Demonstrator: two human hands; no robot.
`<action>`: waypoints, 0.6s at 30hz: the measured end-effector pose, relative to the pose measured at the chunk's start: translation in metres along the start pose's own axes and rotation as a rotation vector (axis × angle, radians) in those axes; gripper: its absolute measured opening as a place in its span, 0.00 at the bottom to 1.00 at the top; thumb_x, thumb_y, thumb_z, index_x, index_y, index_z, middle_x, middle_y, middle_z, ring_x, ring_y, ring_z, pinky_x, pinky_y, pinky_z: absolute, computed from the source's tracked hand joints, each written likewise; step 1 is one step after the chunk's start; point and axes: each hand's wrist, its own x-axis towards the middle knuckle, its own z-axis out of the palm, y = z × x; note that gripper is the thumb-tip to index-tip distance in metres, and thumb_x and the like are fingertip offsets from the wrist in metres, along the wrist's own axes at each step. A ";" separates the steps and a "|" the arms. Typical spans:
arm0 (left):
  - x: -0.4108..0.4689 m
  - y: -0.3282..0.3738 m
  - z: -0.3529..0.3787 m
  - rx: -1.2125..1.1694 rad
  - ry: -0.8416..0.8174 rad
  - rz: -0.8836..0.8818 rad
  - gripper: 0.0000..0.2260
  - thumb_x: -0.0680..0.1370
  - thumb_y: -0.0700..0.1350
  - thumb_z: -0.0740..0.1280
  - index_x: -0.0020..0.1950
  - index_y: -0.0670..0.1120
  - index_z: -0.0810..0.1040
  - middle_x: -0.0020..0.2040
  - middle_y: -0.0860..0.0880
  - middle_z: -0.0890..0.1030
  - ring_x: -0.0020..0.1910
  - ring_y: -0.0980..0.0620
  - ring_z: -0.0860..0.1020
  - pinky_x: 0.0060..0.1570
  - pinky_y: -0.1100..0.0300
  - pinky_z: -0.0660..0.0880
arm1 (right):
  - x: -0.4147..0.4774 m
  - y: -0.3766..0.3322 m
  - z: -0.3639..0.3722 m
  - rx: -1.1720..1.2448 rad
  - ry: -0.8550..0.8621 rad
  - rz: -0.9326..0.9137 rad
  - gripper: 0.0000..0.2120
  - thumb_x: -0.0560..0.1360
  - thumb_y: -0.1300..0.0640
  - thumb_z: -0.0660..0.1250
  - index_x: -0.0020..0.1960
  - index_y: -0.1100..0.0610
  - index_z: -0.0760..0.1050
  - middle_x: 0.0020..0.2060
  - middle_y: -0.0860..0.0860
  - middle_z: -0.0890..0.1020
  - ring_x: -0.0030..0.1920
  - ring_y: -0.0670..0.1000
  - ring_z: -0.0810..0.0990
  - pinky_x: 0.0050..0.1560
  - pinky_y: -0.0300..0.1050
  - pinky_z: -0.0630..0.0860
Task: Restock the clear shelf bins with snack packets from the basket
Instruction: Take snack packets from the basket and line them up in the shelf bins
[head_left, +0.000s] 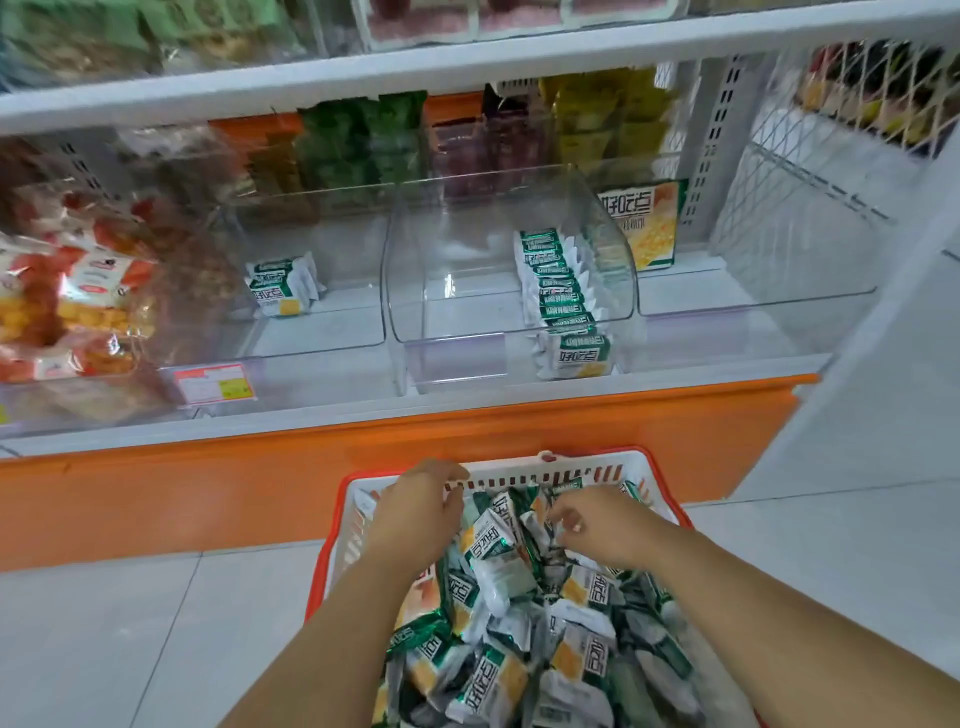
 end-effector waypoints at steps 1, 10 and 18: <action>-0.003 -0.016 0.004 0.056 -0.055 -0.028 0.13 0.80 0.45 0.60 0.63 0.52 0.76 0.65 0.51 0.75 0.56 0.50 0.77 0.55 0.57 0.74 | 0.004 -0.004 0.006 -0.018 -0.052 0.004 0.15 0.78 0.54 0.63 0.64 0.54 0.74 0.57 0.52 0.79 0.53 0.52 0.78 0.54 0.45 0.75; -0.013 -0.087 0.020 0.103 -0.597 -0.168 0.21 0.81 0.48 0.60 0.73 0.45 0.66 0.73 0.42 0.65 0.71 0.44 0.65 0.66 0.57 0.65 | 0.050 -0.050 0.050 -0.088 -0.149 -0.053 0.21 0.77 0.56 0.63 0.69 0.50 0.68 0.62 0.53 0.77 0.57 0.53 0.78 0.59 0.50 0.74; -0.015 -0.089 0.011 0.000 -0.607 -0.208 0.20 0.81 0.44 0.60 0.74 0.46 0.65 0.72 0.43 0.68 0.67 0.45 0.70 0.61 0.58 0.68 | 0.086 -0.093 0.090 0.000 -0.256 0.085 0.22 0.75 0.43 0.65 0.61 0.58 0.69 0.41 0.51 0.75 0.47 0.54 0.78 0.38 0.43 0.71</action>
